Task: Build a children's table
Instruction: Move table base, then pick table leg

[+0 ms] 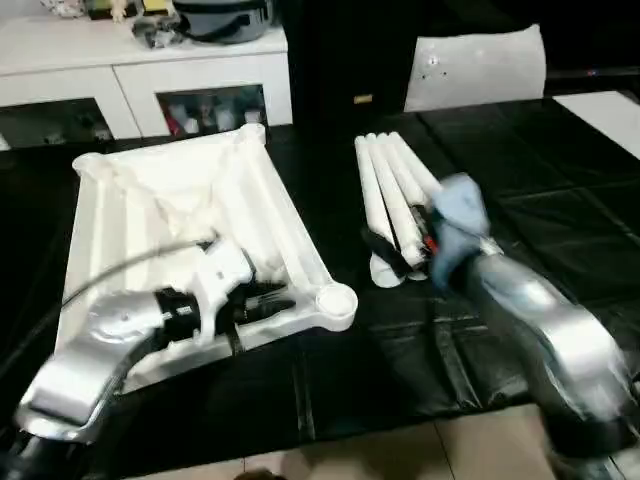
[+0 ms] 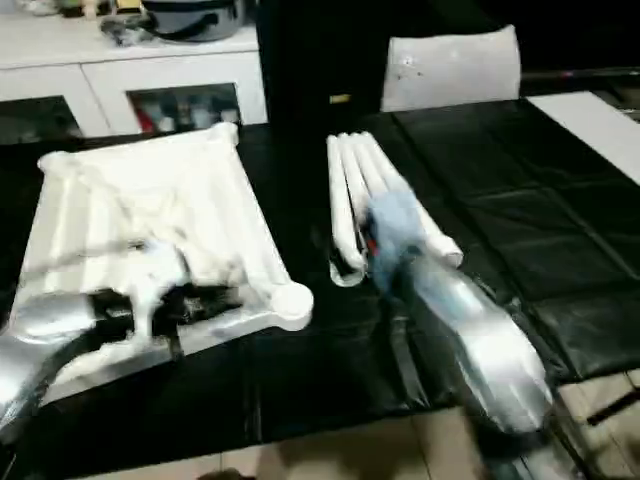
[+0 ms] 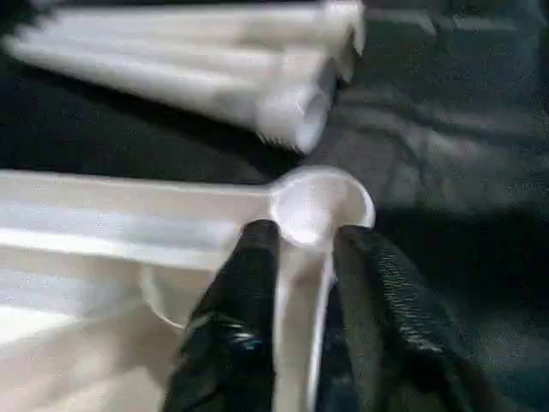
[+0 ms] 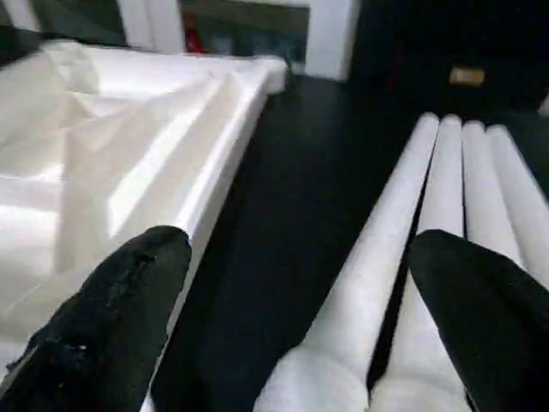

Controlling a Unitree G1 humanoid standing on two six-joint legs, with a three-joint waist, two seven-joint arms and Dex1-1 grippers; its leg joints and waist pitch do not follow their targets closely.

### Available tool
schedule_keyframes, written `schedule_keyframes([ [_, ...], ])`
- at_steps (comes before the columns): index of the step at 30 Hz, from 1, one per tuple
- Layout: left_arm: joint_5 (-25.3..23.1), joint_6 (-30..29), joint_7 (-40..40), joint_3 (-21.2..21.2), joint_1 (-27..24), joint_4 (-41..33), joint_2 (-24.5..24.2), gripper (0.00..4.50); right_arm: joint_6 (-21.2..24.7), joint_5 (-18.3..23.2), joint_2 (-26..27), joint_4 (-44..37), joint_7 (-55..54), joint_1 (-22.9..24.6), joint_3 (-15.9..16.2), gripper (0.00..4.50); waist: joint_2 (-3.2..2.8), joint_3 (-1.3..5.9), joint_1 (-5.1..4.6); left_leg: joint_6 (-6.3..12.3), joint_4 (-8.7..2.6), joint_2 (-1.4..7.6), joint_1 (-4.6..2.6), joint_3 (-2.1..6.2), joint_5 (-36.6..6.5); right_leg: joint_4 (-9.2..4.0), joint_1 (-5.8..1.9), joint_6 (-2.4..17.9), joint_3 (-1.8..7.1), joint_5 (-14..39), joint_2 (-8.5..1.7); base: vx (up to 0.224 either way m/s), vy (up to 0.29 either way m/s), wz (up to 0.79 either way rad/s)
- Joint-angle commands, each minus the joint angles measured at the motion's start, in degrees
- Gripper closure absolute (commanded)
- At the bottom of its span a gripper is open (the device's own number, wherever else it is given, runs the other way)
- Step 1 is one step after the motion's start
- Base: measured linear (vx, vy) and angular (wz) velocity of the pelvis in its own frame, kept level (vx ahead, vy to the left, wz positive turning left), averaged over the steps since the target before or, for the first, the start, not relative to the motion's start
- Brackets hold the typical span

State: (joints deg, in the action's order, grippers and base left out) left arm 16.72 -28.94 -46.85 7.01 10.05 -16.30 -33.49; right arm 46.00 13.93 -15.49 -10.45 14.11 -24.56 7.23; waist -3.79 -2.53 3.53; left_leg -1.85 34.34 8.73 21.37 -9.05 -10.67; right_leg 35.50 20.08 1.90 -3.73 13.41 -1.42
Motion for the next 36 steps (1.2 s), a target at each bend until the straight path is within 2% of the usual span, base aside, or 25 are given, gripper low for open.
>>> schedule_keyframes([
  [1, 0.45, -1.55, 1.29, -0.93, -0.29, -0.63, -0.27, 2.97, 1.27, -0.49, 0.27, 1.73, -0.86, -0.17, 0.21, 0.0, 0.09, 2.63, 0.07, -1.34, -4.21, 4.51, -1.25, 1.87, -11.43, -4.68, -0.58, 8.18, 4.14, 12.73, -6.98, 0.0, 0.0, 0.0],
  [2, 0.96, -2.93, 2.16, -1.51, -0.96, -2.25, -0.14, 2.7, 1.06, -1.02, 1.7, 5.96, -1.42, -2.85, 0.12, 0.0, 0.5, 2.76, 0.05, -1.46, -4.18, 4.53, -1.18, 1.81, -10.83, -4.38, -0.69, 8.55, 4.14, 11.36, -7.06, 0.0, 0.0, 0.0],
  [3, 1.38, -4.49, 3.06, -1.91, -1.69, -4.14, -0.07, 2.62, -0.34, -2.18, 3.05, 10.99, -2.17, -5.82, 0.21, 0.0, 0.59, 3.0, -0.11, -1.42, -4.2, 4.32, -0.68, 2.06, -8.86, -3.78, -1.13, 9.41, 3.92, 9.28, -7.18, 0.0, 0.0, 0.0],
  [4, 1.58, -5.63, 3.74, -2.1, -2.36, -5.8, -0.07, 2.62, -1.67, -3.1, 4.32, 15.83, -2.99, -8.52, 0.11, 0.0, 0.47, 3.13, -0.04, -1.53, -3.89, 4.43, -0.72, 1.9, -8.03, -3.76, -1.01, 9.72, 3.99, 8.01, -7.35, 0.0, 0.0, 0.0],
  [5, 1.88, -6.95, 4.59, -2.23, -3.04, -7.51, 0.1, 2.6, -3.12, -3.9, 5.68, 21.39, -4.21, -11.41, -0.35, 0.0, 0.59, 3.2, -0.22, -1.68, -3.79, 4.38, -0.53, 1.92, -7.24, -3.54, -1.08, 10.39, 3.98, 6.81, -7.45, 0.0, 0.0, 0.0],
  [6, 1.94, -8.09, 5.55, -2.12, -3.68, -9.01, 0.48, 2.52, -5.15, -4.54, 6.73, 27.78, -5.32, -14.43, -0.91, 0.0, 0.98, 3.48, -0.15, -1.42, -3.5, 4.28, -0.26, 1.78, -4.75, -3.24, -1.16, 10.53, 4.0, 3.71, -7.23, 0.0, 0.0, 0.0],
  [8, 1.99, -9.14, 6.25, -2.1, -4.06, -10.08, 0.73, 2.25, -6.38, -4.82, 7.27, 31.9, -5.99, -16.42, -1.22, 0.0, 0.71, 3.38, -0.15, -1.02, -3.37, 4.26, -0.18, 1.64, -3.93, -3.12, -0.94, 10.83, 3.92, 1.5, -7.06, 0.0, 0.0, 0.0],
  [9, 1.69, -10.75, 7.34, -1.94, -4.5, -11.33, 0.92, 2.2, -9.01, -5.73, 7.56, 37.93, -7.42, -19.17, -1.48, 0.0, 1.24, 3.22, 0.04, -0.75, -3.38, 4.37, -0.21, 1.45, -4.49, -2.99, -0.94, 10.75, 3.91, 0.57, -7.0, 0.0, 0.0, 0.0],
  [10, 1.64, -11.11, 7.59, -1.87, -4.53, -11.59, 0.98, 2.19, -9.84, -5.93, 7.63, 39.73, -7.66, -19.95, -1.56, 0.0, 1.13, 3.17, 0.11, -0.75, -3.39, 4.35, -0.28, 1.4, -4.82, -3.13, -0.87, 10.81, 3.87, 1.1, -7.0, 0.0, 0.0, 0.0],
  [11, 1.61, -11.3, 7.73, -1.83, -4.55, -11.74, 1.02, 2.19, -10.31, -6.04, 7.68, 40.75, -7.78, -20.39, -1.61, 0.0, 1.37, 3.13, 0.31, -0.7, -3.32, 4.35, -0.26, 1.3, -4.92, -3.09, -0.94, 10.64, 3.92, 1.47, -6.99, 0.0, 0.0, 0.0],
  [12, 1.87, -12.38, 8.49, -1.81, -4.56, -12.68, 1.3, 2.06, -13.67, -5.81, 8.49, 47.94, -7.83, -23.24, -2.85, 0.0, 1.57, 3.19, 0.4, -0.76, -3.32, 4.49, -0.22, 1.22, -4.86, -3.0, -0.94, 10.5, 3.89, 1.32, -7.03, 0.0, 0.0, 0.0],
  [14, 2.1, -13.18, 8.92, -1.83, -4.51, -13.26, 1.38, 1.82, -15.32, -6.16, 8.84, 51.74, -7.4, -24.78, -3.16, 0.0, 1.56, 3.08, 0.51, -0.96, -3.38, 4.46, -0.31, 1.25, -5.61, -3.16, -0.95, 10.62, 3.8, 2.31, -6.97, 0.0, 0.0, 0.0],
  [15, 2.04, -14.35, 9.55, -1.74, -4.65, -14.16, 1.1, 1.82, -17.85, -6.37, 9.54, 57.8, -6.96, -27.16, -3.88, 0.0, 1.58, 3.04, 0.51, -1.44, -3.37, 4.55, -0.25, 1.21, -6.63, -3.01, -0.94, 10.82, 3.8, 3.28, -7.1, 0.0, 0.0, 0.0],
  [18, 1.93, -15.52, 10.07, -1.94, -5.32, -15.33, 0.49, 1.82, -21.26, -7.26, 10.29, 65.49, -8.52, -29.95, -4.21, 0.0, 1.63, 2.99, 0.29, -1.2, -3.38, 4.52, -0.08, 1.18, -6.11, -2.82, -1.01, 11.04, 3.75, 1.67, -6.95, 0.0, 0.0, 0.0],
  [20, 2.06, -15.87, 10.2, -2.09, -5.5, -15.66, 0.39, 1.82, -21.72, -7.24, 10.46, 66.79, -8.9, -30.43, -4.46, 0.0, 1.68, 3.06, 0.23, -0.95, -3.3, 4.44, -0.05, 1.16, -5.52, -2.68, -1.04, 11.3, 3.75, 0.83, -6.94, 0.0, 0.0, 0.0],
  [22, 2.39, -17.02, 10.18, -2.31, -6.05, -16.52, -0.26, 1.82, -22.77, -6.68, 11.28, 70.44, -8.88, -31.73, -5.52, 0.0, 1.41, 3.15, 0.44, -0.59, -3.19, 4.47, -0.06, 1.13, -5.18, -2.59, -1.08, 11.15, 3.74, 0.22, -6.99, 0.0, 0.0, 0.0],
  [23, 2.39, -17.13, 10.17, -2.31, -6.07, -16.57, -0.34, 1.82, -22.84, -6.53, 11.44, 71.05, -8.74, -31.96, -5.76, 0.0, 1.52, 3.18, 0.34, -0.59, -3.21, 4.46, -0.05, 1.15, -5.33, -2.51, -1.09, 11.34, 3.67, 0.04, -6.92, 0.0, 0.0, 0.0],
  [29, 2.58, -18.24, 10.23, -1.99, -5.76, -16.74, -1.02, 1.82, -24.25, -5.66, 12.57, 79.05, -7.28, -34.14, -8.4, 0.0, 1.31, 3.09, 0.37, -0.85, -3.23, 4.57, -0.18, 1.12, -7.04, -2.65, -0.92, 11.9, 3.7, 1.62, -7.0, 0.0, 0.0, 0.0],
  [32, 2.59, -18.41, 10.2, -1.89, -5.63, -16.67, -1.31, 1.82, -23.75, -6.13, 12.45, 80.64, -7.16, -34.41, -8.66, 0.0, 1.31, 3.06, 0.36, -0.86, -3.28, 4.55, -0.18, 1.14, -7.13, -2.57, -0.9, 11.84, 3.64, 1.37, -6.87, 0.0, 0.0, 0.0],
  [34, 2.61, -18.63, 10.15, -1.83, -5.54, -16.68, -1.51, 1.82, -20.95, -5.7, 12.14, 82.36, -6.54, -34.97, -9.77, 0.0, 1.31, 3.08, 0.31, -0.97, -3.27, 4.52, -0.2, 1.12, -7.58, -2.58, -0.93, 11.95, 3.66, 1.71, -6.91, 0.0, 0.0, 0.0],
  [36, 2.54, -18.74, 10.08, -1.74, -5.45, -16.65, -1.61, 1.82, -20.14, -5.3, 11.84, 83.06, -6.27, -35.35, -10.52, 0.0, 1.3, 3.0, 0.31, -1.08, -3.31, 4.53, -0.3, 1.12, -8.42, -2.71, -0.83, 11.94, 3.67, 2.86, -6.87, 0.0, 0.0, 0.0],
])
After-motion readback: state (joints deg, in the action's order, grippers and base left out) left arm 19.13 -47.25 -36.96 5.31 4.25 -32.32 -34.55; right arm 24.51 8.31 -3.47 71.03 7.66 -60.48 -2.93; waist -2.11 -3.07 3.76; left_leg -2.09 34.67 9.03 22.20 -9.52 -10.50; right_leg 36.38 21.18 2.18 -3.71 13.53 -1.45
